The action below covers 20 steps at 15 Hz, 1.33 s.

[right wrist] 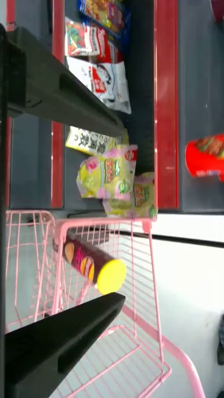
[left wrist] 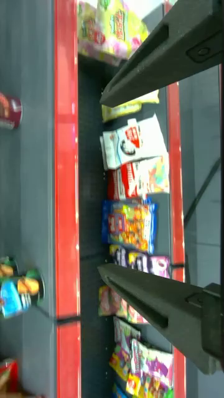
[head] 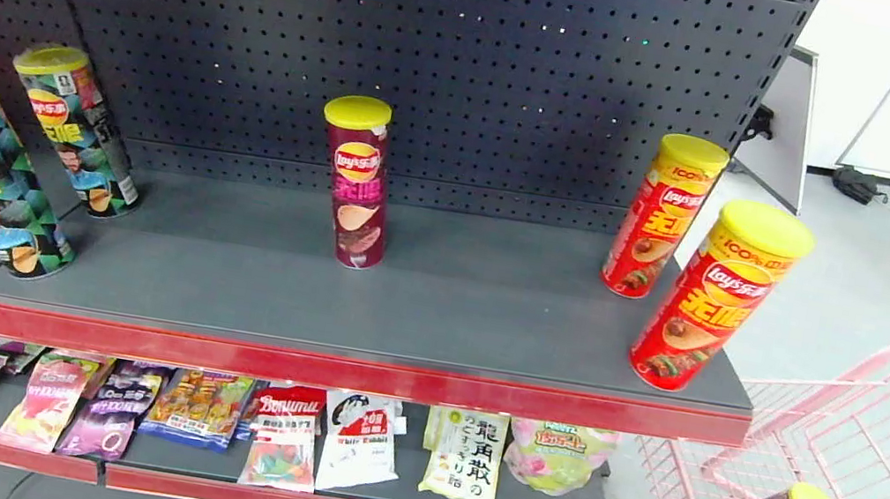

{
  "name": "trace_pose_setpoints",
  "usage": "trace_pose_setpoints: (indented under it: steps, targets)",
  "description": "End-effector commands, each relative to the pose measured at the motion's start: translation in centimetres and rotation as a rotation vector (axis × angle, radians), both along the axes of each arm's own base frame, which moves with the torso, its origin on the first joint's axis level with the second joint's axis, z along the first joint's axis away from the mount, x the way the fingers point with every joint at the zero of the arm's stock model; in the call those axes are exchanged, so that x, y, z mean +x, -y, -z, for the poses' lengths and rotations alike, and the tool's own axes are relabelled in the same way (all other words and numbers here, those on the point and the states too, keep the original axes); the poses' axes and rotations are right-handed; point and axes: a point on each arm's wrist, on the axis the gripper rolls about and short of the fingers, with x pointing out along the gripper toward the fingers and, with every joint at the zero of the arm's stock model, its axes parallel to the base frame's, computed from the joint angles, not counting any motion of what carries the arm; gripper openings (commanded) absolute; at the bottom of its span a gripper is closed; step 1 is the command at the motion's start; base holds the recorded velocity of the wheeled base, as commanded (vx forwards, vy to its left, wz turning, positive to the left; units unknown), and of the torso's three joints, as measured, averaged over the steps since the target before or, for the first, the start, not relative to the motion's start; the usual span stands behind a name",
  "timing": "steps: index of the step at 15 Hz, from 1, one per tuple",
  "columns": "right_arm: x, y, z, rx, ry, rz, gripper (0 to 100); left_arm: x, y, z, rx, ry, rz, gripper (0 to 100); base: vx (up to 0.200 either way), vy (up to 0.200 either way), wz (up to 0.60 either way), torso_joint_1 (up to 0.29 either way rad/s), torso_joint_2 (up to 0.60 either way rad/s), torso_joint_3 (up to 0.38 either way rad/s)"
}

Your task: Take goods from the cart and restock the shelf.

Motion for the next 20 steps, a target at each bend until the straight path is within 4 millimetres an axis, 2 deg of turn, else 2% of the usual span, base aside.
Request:
trace_pose_setpoints:
  steps: [1, 5, 8, 18, 20]
  targets:
    - [0.01, 0.00, 0.00, -0.001, -0.002, 0.000, 100, 0.01, 0.00, -0.01, 0.001, -0.001, 0.001, 100, 0.000, -0.200, 0.00, 0.007, 0.01, 0.007]
    - [0.01, 0.00, 0.00, -0.001, -0.002, 0.000, 100, 0.01, 0.00, -0.01, 0.001, -0.001, 0.001, 100, 0.000, -0.200, 0.00, 0.002, 0.00, 0.005]
    - [0.01, 0.00, 0.00, -0.001, -0.002, 0.000, 100, 0.01, 0.00, -0.01, -0.001, -0.001, 0.001, 100, 0.000, 0.000, 0.00, 0.000, 0.00, 0.000]
    - [0.01, 0.00, 0.00, 0.005, -0.002, 0.000, 100, 0.01, 0.00, -0.01, -0.001, -0.001, 0.001, 100, 0.000, 0.000, -0.60, 0.004, 0.00, 0.003]
    - [0.01, 0.00, 0.00, 0.004, -0.002, -0.001, 100, 0.01, 0.00, -0.01, -0.001, -0.001, 0.000, 100, 0.000, 0.000, 0.00, 0.000, 0.00, 0.000]
